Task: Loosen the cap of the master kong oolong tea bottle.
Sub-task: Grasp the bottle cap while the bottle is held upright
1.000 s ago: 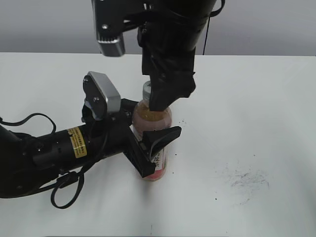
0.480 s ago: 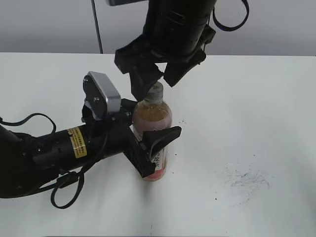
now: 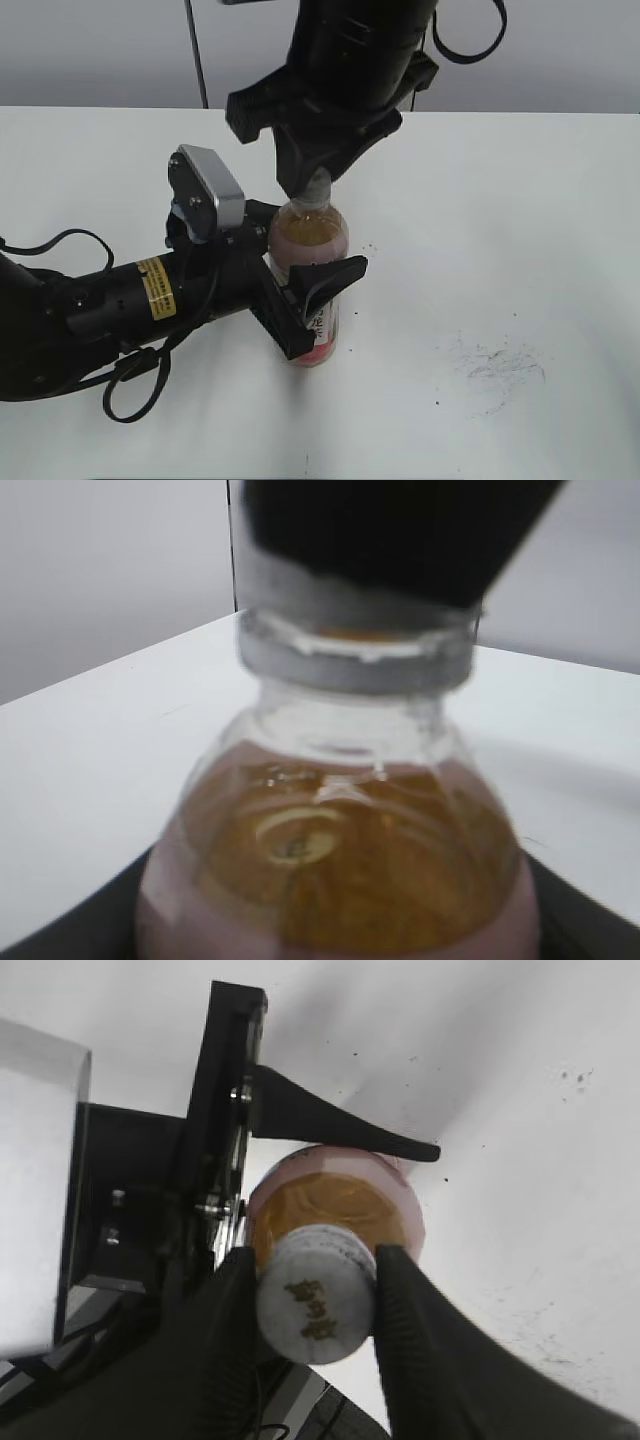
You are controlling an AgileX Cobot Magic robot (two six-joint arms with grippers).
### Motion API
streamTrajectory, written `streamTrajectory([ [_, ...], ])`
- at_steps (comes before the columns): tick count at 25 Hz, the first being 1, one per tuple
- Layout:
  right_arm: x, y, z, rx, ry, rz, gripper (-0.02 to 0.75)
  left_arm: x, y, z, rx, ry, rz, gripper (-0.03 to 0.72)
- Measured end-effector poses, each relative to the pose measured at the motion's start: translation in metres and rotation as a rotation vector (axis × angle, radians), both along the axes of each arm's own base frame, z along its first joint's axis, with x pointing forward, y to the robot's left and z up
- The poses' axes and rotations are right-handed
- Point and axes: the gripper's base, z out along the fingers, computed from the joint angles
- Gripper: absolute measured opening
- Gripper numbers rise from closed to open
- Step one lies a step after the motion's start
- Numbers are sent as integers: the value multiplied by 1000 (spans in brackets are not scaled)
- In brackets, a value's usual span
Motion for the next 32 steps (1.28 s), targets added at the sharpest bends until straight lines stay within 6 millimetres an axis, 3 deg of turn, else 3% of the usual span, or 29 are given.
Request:
streamTrajectory([
  [1,0,0,0,-1,-4,12,269,0,0,0,0,0,0,445],
  [8,0,0,1,-14,-36,114,269,0,0,0,0,0,0,445],
  [13,0,0,1,-36,-91,297,269,0,0,0,-1,0,0,445],
  [20,-1,0,2,-95,-235,753,269,0,0,0,-1,0,0,445],
  [32,-1,0,2,-226,-537,1710,269,0,0,0,-1,0,3,445],
])
